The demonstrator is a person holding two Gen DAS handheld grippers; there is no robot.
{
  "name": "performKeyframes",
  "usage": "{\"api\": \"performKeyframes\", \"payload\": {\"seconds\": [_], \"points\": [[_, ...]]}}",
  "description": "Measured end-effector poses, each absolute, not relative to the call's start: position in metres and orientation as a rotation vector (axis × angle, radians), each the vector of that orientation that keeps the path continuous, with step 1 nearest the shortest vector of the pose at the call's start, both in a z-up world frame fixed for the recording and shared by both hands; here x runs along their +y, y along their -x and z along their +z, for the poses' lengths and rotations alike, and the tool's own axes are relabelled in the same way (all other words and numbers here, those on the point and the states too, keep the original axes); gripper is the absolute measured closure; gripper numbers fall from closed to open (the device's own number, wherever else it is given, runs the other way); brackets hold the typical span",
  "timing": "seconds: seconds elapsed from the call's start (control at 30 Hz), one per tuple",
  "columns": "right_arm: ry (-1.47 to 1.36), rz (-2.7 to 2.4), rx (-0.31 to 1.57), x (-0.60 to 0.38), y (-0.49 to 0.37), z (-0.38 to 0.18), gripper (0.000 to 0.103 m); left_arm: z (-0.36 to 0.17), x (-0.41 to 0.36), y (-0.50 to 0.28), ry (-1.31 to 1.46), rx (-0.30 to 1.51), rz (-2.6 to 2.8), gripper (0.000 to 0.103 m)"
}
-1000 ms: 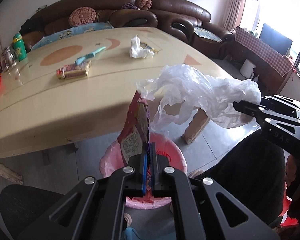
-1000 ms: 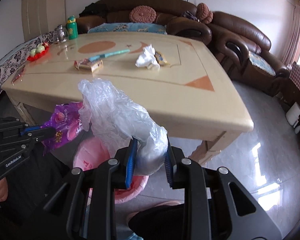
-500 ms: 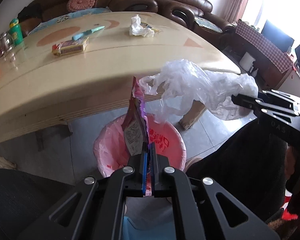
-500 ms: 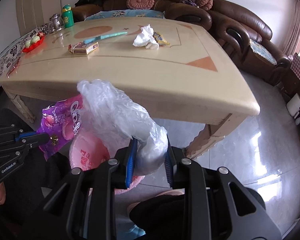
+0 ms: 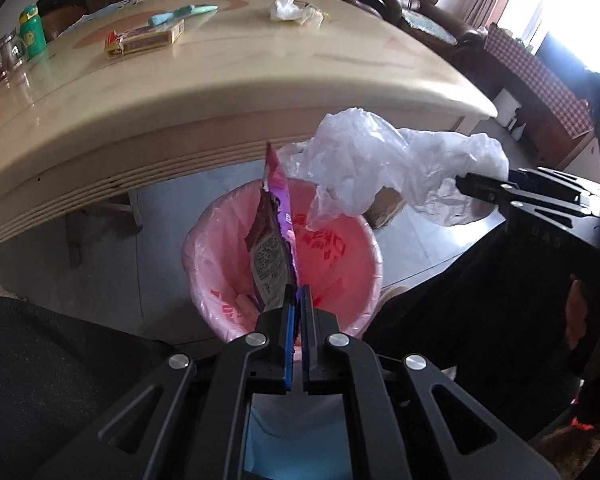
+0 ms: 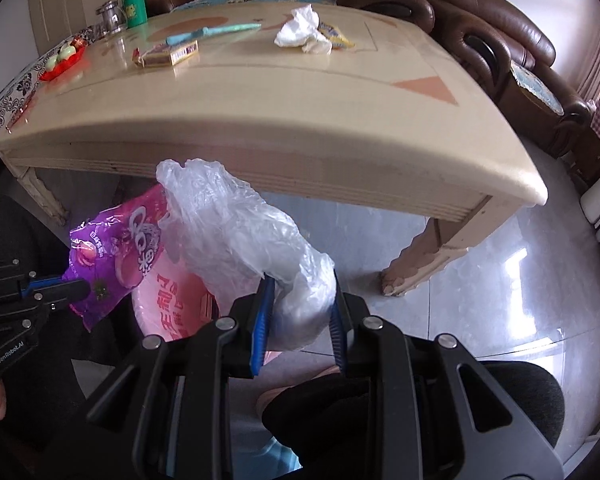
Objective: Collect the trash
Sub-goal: 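Lower the clear bag with the right gripper while the left lowers the purple wrapper into the bin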
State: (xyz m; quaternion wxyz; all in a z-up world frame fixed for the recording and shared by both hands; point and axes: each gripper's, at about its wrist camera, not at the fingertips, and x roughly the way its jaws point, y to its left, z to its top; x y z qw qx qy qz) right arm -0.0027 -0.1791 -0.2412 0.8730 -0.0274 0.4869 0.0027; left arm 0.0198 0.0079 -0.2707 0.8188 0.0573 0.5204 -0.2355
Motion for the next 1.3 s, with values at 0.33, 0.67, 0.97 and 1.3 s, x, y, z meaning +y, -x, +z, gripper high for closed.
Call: {"api": "performKeyframes", "payload": {"seconds": [0.33, 0.67, 0.97, 1.3], "points": [[0.065, 0.003, 1.063, -0.175, -0.011, -0.262, 0.077, -0.288, 0.002, -0.046, -0.111, 1.138, -0.483, 0.1], [0.083, 0.005, 1.111, -0.168, -0.024, -0.286, 0.077, -0.316, -0.004, -0.057, -0.121, 1.209, -0.472, 0.1], [0.103, -0.015, 1.161, -0.167, -0.041, -0.308, 0.077, -0.333, -0.002, -0.071, -0.104, 1.258, -0.448, 0.1], [0.119, -0.024, 1.213, -0.161, -0.055, -0.336, 0.077, -0.354, -0.001, -0.083, -0.088, 1.317, -0.43, 0.1]]}}
